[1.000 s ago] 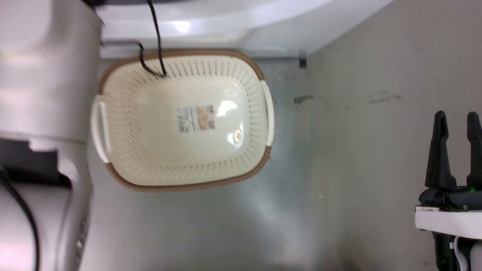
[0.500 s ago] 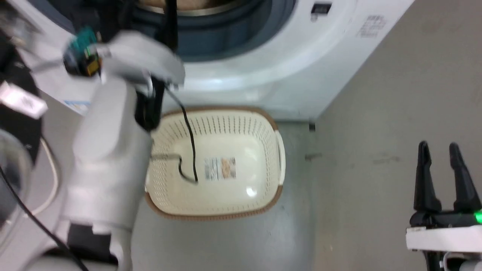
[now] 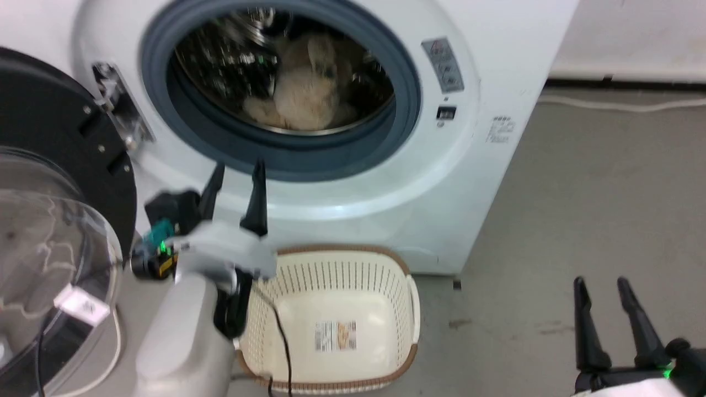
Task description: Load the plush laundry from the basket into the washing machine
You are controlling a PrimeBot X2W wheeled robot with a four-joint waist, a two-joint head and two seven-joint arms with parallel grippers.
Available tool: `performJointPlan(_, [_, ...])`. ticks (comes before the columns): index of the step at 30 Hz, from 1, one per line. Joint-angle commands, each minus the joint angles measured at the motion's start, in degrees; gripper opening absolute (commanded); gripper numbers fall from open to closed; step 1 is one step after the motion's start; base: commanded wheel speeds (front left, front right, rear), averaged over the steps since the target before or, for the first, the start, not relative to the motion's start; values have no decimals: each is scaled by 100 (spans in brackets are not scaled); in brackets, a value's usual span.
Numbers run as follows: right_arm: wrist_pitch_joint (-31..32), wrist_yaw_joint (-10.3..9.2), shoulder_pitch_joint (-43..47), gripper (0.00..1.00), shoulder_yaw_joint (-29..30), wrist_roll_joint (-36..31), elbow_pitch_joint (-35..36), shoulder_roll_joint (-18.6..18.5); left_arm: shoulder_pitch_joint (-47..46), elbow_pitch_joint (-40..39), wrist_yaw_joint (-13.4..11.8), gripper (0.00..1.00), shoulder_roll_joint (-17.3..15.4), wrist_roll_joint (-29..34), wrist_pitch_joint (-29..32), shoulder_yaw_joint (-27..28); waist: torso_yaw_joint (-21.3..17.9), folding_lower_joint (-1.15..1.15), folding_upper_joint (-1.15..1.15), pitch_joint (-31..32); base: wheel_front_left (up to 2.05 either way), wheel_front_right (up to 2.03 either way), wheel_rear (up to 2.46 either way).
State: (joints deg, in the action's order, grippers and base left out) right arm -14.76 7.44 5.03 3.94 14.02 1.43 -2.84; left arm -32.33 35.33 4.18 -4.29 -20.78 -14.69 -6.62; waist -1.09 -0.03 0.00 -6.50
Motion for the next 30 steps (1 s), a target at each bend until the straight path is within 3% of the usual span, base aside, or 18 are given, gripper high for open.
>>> performJointPlan(1, [-24,5,119,100,-39,-68,-47,-4,249,-97,-44,100,-25,30,-30,0,-32,3,0,417,0,0,0])
performJointPlan(12, [7,5,423,100,-111,-264,-170,-4,1817,-1313,-334,100,-261,148,156,-87,15,3,0,949,0,0,0])
performJointPlan(22, [16,5,502,100,-61,-292,-208,-4,2925,-2468,-494,100,-485,87,577,-79,82,3,0,1035,0,0,0])
performJointPlan(30, [12,5,536,100,-73,-352,-262,-4,3413,-2909,-596,100,-552,81,671,-94,139,3,0,1056,0,0,0])
